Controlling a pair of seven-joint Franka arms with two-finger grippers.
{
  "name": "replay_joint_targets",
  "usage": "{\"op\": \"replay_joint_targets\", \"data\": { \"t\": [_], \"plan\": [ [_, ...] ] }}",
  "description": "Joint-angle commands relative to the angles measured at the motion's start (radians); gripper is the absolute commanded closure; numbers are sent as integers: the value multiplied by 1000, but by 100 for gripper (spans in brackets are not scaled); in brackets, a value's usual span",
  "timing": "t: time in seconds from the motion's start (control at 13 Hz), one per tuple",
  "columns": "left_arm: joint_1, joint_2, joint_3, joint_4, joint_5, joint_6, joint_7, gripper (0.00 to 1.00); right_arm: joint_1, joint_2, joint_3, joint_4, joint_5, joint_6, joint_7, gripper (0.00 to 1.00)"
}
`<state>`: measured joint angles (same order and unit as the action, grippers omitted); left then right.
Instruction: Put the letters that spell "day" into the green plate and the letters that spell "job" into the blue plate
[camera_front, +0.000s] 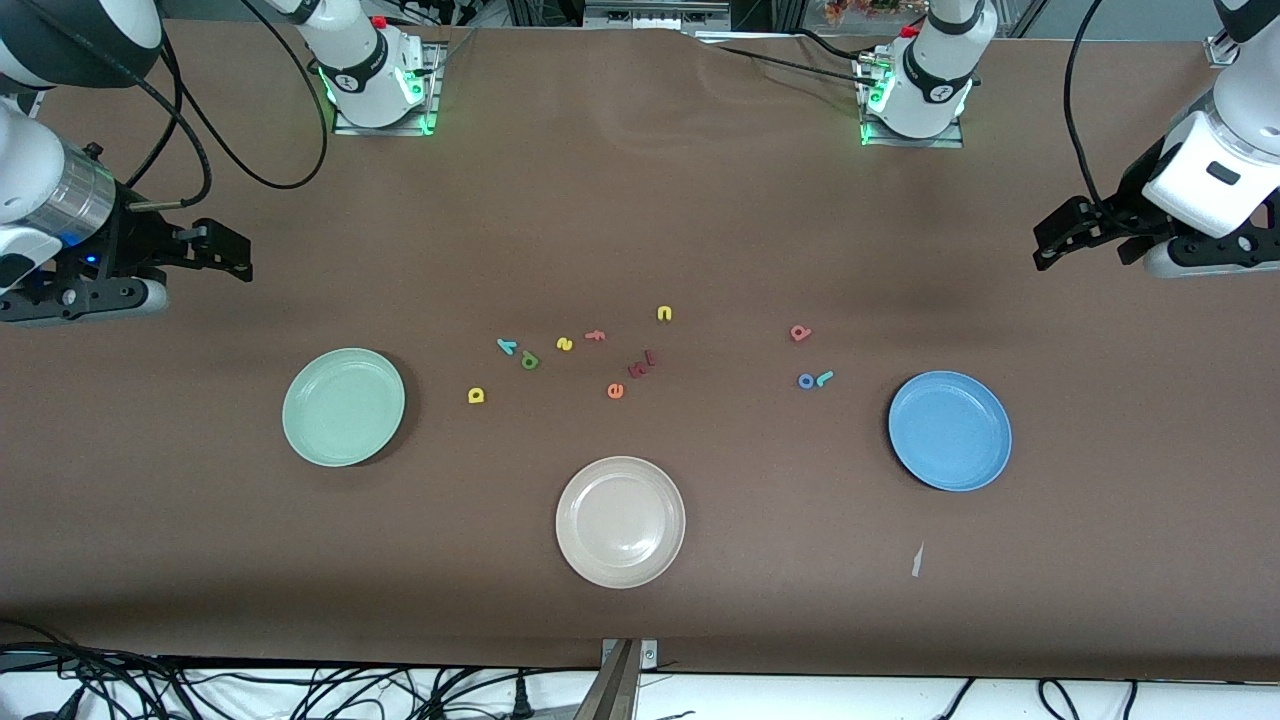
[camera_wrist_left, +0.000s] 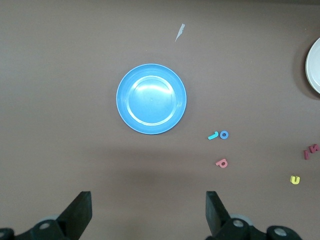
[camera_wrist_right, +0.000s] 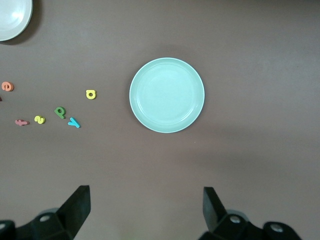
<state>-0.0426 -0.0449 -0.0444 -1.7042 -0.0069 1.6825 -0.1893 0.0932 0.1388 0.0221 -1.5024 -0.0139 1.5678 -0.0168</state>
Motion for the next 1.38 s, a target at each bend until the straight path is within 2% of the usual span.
{"op": "replay_joint_targets", "data": {
  "t": [0.0,1.3],
  "plan": [
    [-14,-6,9,-5,-19,-3,21,0,2,1,-1,14,14,-8,32,1],
    [-13,-1,6,9,-12,-29,21,0,2,1,-1,-6,12,-9,14,1]
  ]
}}
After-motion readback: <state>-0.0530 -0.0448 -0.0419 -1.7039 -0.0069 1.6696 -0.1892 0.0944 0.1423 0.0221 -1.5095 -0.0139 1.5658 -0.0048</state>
